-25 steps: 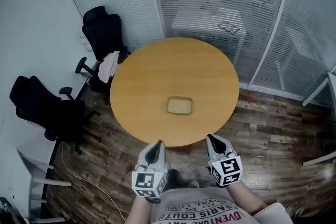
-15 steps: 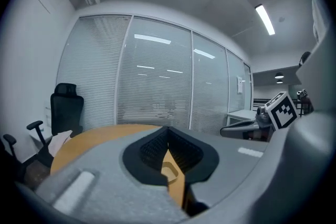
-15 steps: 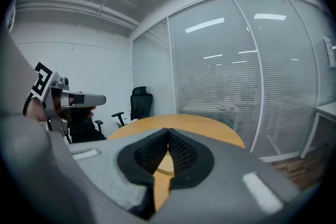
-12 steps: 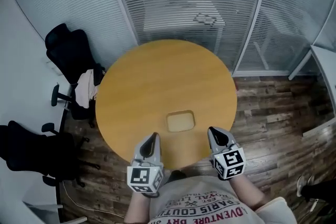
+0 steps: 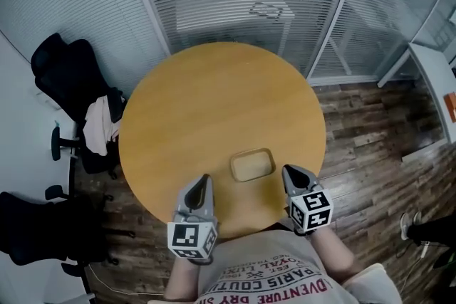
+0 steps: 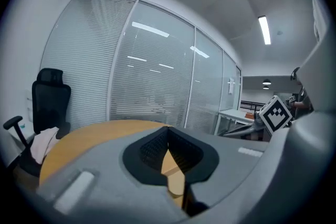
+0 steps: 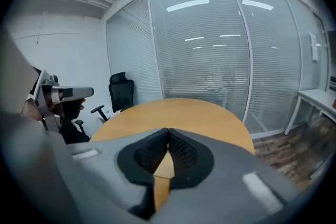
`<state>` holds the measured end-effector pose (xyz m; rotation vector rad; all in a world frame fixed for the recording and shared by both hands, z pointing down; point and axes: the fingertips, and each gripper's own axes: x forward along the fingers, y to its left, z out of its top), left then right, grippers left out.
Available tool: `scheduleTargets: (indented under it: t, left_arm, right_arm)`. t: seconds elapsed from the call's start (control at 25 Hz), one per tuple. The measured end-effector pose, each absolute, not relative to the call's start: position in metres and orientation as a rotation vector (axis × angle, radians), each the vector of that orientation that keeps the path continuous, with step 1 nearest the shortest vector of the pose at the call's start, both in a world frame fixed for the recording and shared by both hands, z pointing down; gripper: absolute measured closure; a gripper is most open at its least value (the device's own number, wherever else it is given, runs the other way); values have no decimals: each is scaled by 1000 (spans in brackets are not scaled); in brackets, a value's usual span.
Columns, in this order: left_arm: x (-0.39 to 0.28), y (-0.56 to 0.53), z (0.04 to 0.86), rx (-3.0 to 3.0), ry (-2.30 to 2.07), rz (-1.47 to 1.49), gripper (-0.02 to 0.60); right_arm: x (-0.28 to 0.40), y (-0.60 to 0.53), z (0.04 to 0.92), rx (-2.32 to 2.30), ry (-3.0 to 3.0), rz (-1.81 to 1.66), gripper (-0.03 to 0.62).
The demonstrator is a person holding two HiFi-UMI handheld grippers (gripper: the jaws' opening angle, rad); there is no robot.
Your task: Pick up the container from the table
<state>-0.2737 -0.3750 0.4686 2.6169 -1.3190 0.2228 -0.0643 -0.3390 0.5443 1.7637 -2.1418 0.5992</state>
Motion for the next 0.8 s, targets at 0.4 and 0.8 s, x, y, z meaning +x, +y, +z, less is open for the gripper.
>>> scheduleTargets:
  t: [0.4, 0.8]
  left_arm:
    - [-260, -409, 508, 2595, -1251, 224, 575]
    - [-236, -432, 549, 2574, -1235, 319, 575]
  right_arm:
    - [-54, -372, 635, 1591, -1971, 806, 590]
    - [-37, -401, 728, 1433, -1813, 971, 499]
